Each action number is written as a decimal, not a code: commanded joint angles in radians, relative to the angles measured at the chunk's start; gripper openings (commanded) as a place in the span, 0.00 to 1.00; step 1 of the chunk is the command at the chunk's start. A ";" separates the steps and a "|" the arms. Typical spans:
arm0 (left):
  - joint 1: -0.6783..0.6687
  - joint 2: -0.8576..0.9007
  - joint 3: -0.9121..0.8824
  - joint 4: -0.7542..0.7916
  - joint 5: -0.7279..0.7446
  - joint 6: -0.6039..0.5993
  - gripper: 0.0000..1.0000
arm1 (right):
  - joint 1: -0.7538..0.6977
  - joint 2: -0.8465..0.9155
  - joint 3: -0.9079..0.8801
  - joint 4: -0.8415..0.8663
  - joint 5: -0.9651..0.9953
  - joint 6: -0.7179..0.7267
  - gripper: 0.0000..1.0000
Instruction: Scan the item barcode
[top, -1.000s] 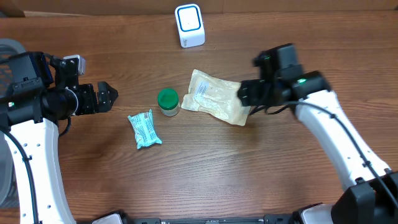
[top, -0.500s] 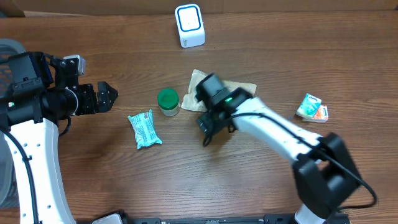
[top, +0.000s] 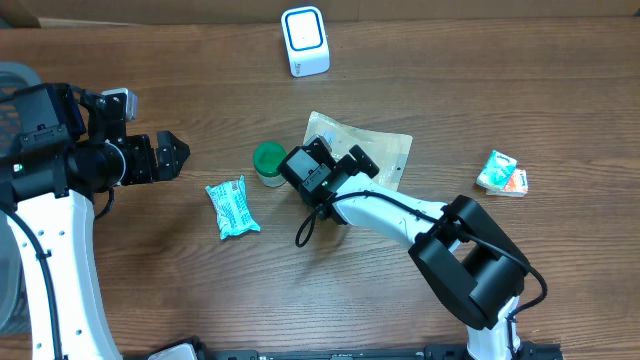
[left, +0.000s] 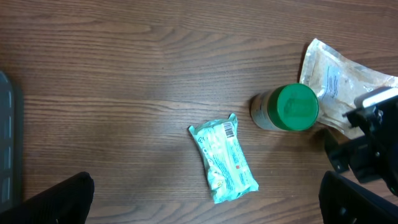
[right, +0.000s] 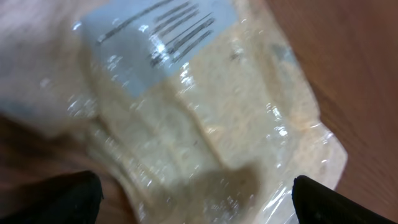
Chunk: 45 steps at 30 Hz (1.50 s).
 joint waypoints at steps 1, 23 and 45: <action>-0.004 -0.002 0.006 0.000 0.001 0.014 1.00 | -0.004 0.041 -0.001 0.043 0.079 -0.014 1.00; -0.004 -0.002 0.006 0.001 0.001 0.014 1.00 | -0.145 0.003 0.021 -0.023 -0.229 0.041 0.04; -0.003 -0.002 0.006 0.000 0.001 0.015 1.00 | -0.665 -0.197 0.086 -0.071 -1.012 0.199 0.86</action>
